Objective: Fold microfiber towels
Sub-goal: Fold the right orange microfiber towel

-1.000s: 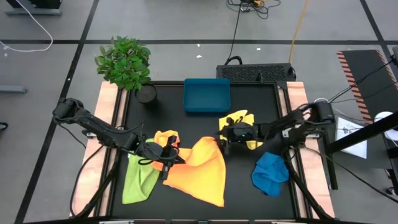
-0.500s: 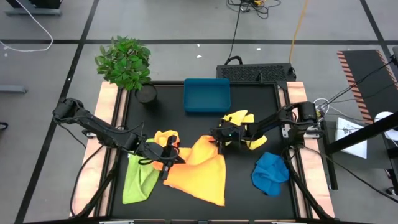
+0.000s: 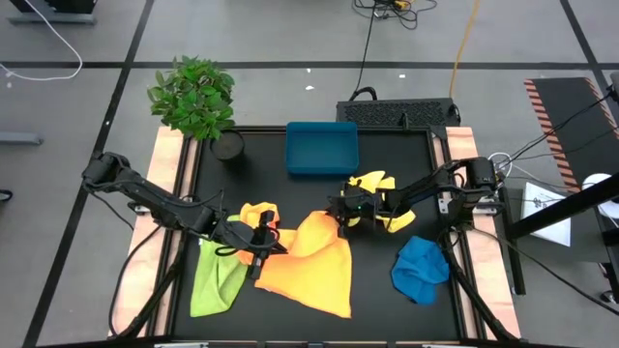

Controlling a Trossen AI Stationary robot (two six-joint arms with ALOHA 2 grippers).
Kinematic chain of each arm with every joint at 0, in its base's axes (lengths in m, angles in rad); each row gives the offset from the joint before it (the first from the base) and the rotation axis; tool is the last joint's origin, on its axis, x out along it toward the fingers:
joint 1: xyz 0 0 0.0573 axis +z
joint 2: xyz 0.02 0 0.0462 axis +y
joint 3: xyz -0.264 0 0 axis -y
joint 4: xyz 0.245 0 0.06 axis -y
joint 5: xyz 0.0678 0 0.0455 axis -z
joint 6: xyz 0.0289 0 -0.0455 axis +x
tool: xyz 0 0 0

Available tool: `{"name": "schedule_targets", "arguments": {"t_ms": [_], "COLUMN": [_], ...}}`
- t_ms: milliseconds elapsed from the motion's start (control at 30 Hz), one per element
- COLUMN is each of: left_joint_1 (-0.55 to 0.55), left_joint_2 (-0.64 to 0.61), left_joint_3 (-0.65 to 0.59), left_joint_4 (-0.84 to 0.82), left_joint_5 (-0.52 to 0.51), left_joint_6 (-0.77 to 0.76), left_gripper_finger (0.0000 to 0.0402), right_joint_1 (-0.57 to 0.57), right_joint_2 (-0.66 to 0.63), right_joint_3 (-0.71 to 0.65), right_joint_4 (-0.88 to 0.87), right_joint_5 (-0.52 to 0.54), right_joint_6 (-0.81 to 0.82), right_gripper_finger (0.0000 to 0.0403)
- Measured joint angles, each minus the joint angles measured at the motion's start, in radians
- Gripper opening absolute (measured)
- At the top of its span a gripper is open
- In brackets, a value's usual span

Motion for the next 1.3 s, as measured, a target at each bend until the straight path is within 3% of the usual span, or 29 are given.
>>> {"name": "schedule_targets", "arguments": {"t_ms": [200, 500, 600, 867, 1067, 1167, 1300], "left_joint_1": [0.000, -0.001, -0.022, -0.133, -0.239, -0.282, -0.349], "left_joint_2": [0.000, 0.000, 0.000, 0.000, 0.000, 0.000, 0.000], "left_joint_3": [0.000, 0.110, 0.176, 0.350, 0.427, 0.441, 0.479], "left_joint_4": [0.001, -0.024, -0.056, -0.227, -0.270, -0.277, -0.333], "left_joint_5": [-0.046, -0.089, -0.165, -0.352, -0.419, -0.437, -0.567], "left_joint_6": [-0.001, 0.009, 0.016, 0.038, 0.022, 0.013, 0.004], "left_gripper_finger": [0.0007, 0.0004, 0.0004, 0.0004, 0.0004, 0.0002, 0.0003], "right_joint_1": [0.015, 0.132, 0.205, 0.425, 0.564, 0.616, 0.673], "right_joint_2": [-0.078, -0.431, -0.526, -0.706, -0.760, -0.753, -0.742], "right_joint_3": [0.000, 0.000, 0.000, 0.000, 0.000, 0.000, 0.000], "right_joint_4": [-0.022, -0.105, -0.139, -0.143, -0.142, -0.136, -0.108], "right_joint_5": [0.000, 0.000, 0.005, 0.243, 0.393, 0.426, 0.437], "right_joint_6": [0.040, 0.040, 0.039, 0.008, -0.013, -0.007, 0.003], "right_gripper_finger": [0.0001, 0.0001, 0.0001, 0.0000, 0.0000, 0.0000, 0.0000]}}
